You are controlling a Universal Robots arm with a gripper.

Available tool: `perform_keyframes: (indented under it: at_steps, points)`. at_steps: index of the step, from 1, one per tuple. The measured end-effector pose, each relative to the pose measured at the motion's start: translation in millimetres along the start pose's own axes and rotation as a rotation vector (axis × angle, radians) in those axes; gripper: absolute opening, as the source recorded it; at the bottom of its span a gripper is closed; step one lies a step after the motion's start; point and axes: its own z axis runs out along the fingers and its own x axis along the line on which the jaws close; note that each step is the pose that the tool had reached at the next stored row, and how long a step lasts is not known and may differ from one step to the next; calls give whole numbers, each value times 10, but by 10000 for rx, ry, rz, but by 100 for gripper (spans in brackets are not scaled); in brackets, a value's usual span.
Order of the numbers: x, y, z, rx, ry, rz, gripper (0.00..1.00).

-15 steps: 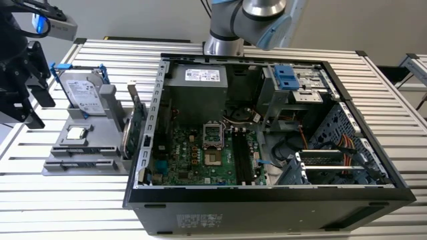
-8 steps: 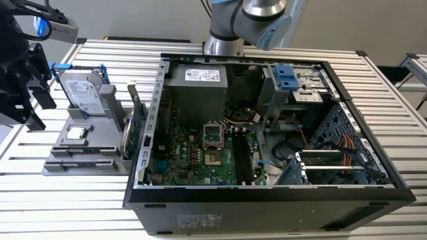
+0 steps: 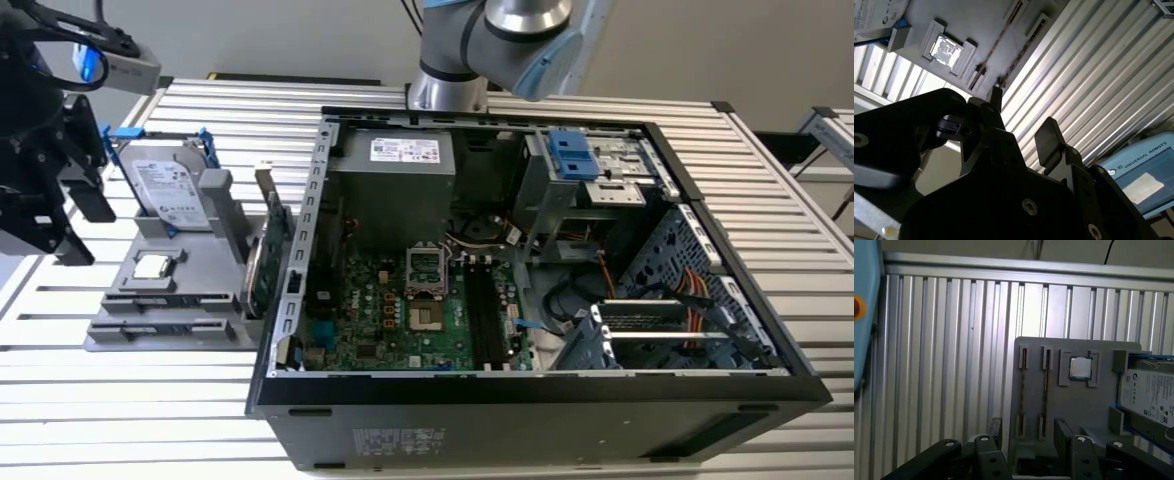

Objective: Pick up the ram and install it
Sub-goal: 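Pick up the ram and move it above insertion slot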

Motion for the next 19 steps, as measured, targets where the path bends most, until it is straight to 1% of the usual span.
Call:
perform_keyframes:
  at_steps: [8,19]
  points:
    - [-3,-1,60,-3,44,5,100]
    - [-5,-8,136,-2,56,12,100]
